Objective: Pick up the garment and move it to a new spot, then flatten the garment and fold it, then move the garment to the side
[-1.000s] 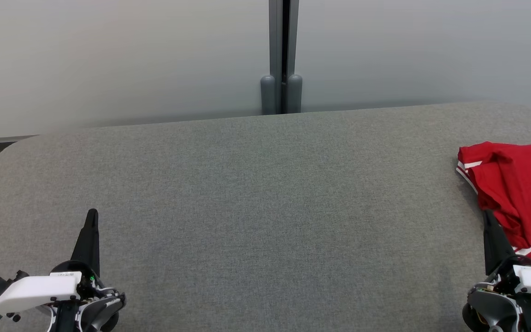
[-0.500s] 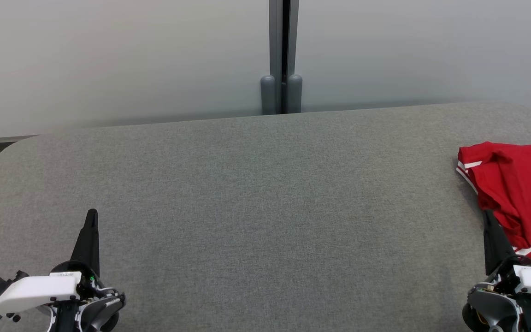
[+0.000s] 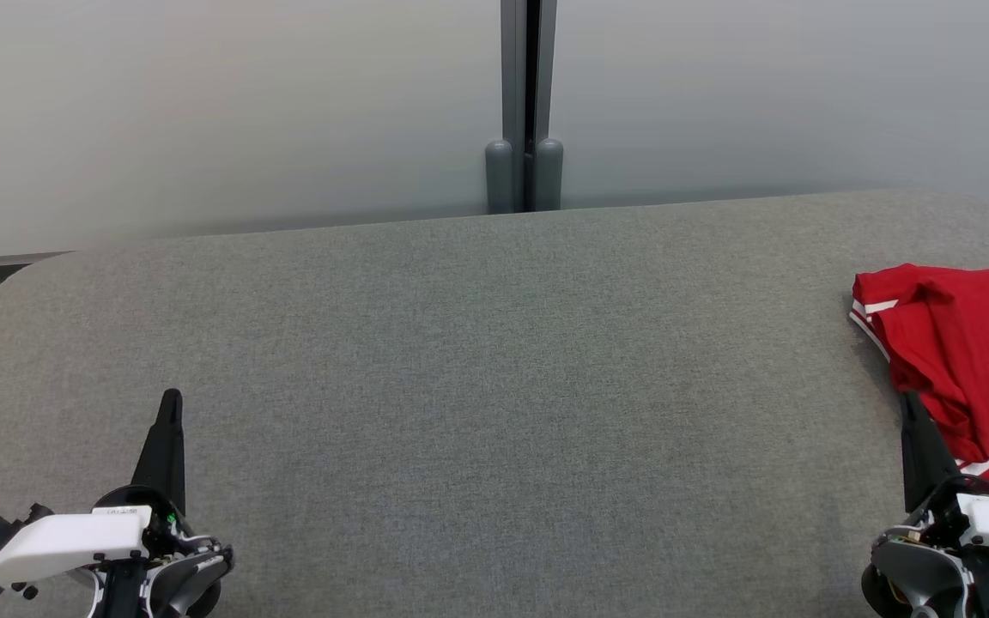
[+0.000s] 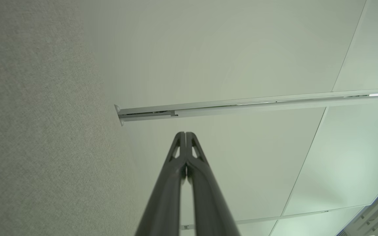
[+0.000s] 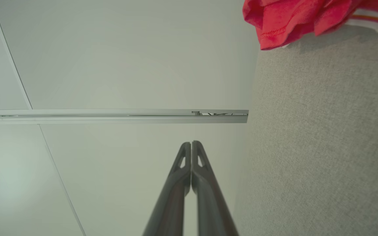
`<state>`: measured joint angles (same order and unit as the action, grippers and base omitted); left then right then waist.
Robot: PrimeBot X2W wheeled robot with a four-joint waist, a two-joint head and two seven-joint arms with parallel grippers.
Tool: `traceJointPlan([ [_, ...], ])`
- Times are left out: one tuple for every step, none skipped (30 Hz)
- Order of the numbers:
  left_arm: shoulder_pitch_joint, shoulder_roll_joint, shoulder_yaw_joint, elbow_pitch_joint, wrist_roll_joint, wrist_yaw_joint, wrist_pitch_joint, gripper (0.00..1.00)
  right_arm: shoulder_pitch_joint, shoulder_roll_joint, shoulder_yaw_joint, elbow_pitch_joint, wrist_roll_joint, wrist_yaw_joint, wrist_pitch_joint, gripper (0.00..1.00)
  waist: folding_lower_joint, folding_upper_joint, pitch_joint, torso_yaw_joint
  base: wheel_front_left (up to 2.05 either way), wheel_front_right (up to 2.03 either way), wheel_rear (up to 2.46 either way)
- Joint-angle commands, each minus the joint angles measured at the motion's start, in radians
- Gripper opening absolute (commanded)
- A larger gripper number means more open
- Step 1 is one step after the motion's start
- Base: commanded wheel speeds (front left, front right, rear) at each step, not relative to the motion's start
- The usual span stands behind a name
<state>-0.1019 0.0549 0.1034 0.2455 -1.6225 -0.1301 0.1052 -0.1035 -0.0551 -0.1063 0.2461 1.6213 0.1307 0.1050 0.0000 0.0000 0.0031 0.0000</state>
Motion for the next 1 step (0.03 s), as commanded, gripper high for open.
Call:
traceJointPlan([
  [-0.014, 0.003, 0.005, 0.002, 0.002, -0.006, 0.002, 0.00, -0.011, -0.001, -0.001, 0.001, -0.004, 0.000, 0.004, 0.00, 0.0000, 0.0000, 0.000, 0.000, 0.00, 0.00, 0.00],
])
